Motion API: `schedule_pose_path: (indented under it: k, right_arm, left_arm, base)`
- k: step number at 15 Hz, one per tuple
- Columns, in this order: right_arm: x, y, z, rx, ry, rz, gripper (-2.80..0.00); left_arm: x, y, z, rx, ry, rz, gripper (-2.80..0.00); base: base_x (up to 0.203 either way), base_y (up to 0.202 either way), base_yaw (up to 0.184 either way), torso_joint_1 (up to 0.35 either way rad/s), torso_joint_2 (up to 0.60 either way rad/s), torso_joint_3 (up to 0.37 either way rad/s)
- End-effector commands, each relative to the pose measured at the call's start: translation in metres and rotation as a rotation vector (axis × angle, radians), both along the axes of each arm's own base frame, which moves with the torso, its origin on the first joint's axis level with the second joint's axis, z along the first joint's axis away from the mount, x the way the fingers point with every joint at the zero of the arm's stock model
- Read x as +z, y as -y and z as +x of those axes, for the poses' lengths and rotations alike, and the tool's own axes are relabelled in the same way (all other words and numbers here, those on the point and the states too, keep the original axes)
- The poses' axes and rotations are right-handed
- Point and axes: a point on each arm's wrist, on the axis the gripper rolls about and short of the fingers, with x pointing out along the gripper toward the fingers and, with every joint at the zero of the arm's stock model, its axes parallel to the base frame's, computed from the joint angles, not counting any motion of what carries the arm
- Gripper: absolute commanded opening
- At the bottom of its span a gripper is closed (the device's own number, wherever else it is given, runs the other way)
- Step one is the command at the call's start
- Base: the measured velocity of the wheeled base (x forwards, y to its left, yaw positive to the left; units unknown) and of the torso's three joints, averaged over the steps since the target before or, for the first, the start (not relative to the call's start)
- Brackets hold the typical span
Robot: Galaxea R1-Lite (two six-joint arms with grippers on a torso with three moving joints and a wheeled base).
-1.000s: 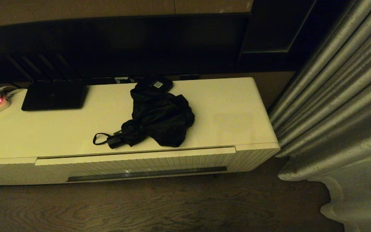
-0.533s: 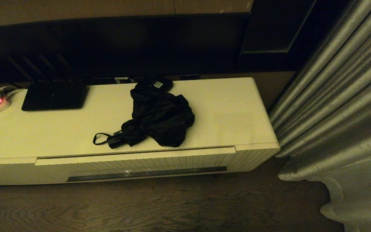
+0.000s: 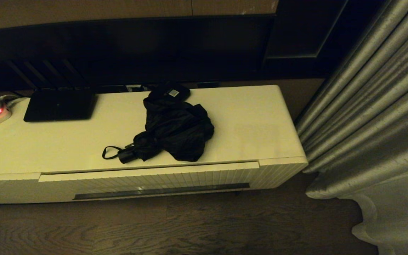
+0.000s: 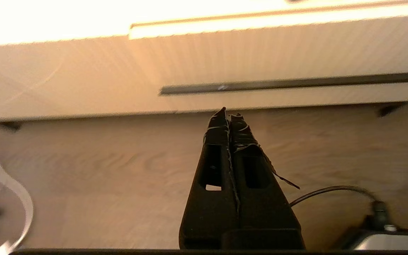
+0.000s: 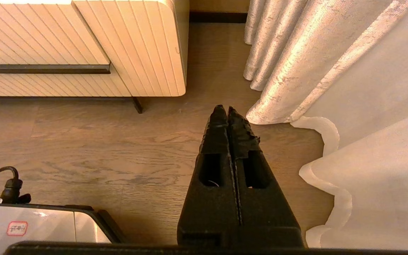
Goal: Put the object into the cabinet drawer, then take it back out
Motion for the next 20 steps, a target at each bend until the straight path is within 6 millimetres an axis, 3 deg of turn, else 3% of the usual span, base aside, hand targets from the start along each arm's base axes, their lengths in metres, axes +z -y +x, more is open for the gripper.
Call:
schedule_pose_path:
  k: [1, 20]
  right_arm:
    - [0.0001, 0.0000, 0.0001, 0.001, 0.000, 0.000, -2.80]
    - [-0.0001, 0.0000, 0.0000, 0.001, 0.001, 0.000, -2.80]
  left_arm:
    - [-0.0132, 0.0012, -0.0105, -0.055, 0.024, 0.006, -2.80]
    - [-0.0120, 0.0012, -0.0105, -0.058, 0.041, 0.000, -2.80]
  base:
    - [0.000, 0.000, 0.000, 0.000, 0.00, 0.000]
    - [0.000, 0.000, 0.000, 0.000, 0.00, 0.000]
